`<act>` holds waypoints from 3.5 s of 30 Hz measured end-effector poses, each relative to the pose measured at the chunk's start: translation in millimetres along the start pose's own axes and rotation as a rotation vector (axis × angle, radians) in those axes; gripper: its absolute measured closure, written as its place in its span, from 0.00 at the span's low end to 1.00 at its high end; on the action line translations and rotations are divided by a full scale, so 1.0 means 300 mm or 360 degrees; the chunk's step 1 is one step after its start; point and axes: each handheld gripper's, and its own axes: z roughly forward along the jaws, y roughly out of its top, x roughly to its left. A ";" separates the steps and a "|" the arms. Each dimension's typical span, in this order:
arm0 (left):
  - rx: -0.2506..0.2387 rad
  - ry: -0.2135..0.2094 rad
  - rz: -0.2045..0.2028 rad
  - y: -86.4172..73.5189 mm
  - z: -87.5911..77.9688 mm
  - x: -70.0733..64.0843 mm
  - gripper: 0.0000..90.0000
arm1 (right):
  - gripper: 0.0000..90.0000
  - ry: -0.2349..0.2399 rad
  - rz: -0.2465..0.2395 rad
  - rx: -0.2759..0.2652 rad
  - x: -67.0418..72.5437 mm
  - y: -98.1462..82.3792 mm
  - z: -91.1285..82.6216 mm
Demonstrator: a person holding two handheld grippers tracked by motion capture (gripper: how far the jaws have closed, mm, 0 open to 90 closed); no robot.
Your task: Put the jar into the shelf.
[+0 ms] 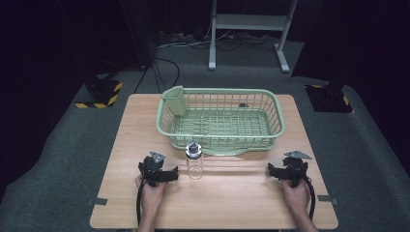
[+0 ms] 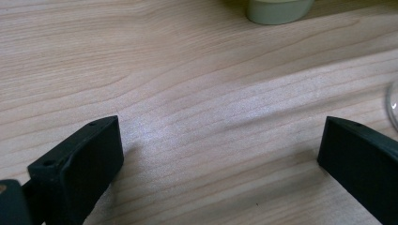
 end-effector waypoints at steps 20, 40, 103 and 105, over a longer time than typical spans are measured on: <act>-0.0057 -0.0140 0.0001 -0.008 -0.140 0.006 0.01 | 0.05 0.0000 -0.0008 0.0001 -0.001 0.000 0.000; -0.0149 -0.0451 0.0186 0.038 -0.215 -0.162 0.06 | 0.05 -0.0002 -0.0006 -0.0001 0.000 0.000 0.000; -0.0329 -0.0600 0.0302 0.300 -0.293 -0.289 0.35 | 0.05 0.0000 -0.0002 -0.0001 0.000 0.000 0.000; -0.0326 -0.0621 0.0311 0.317 -0.307 -0.293 0.35 | 0.05 0.0000 -0.0002 -0.0001 0.000 0.000 0.000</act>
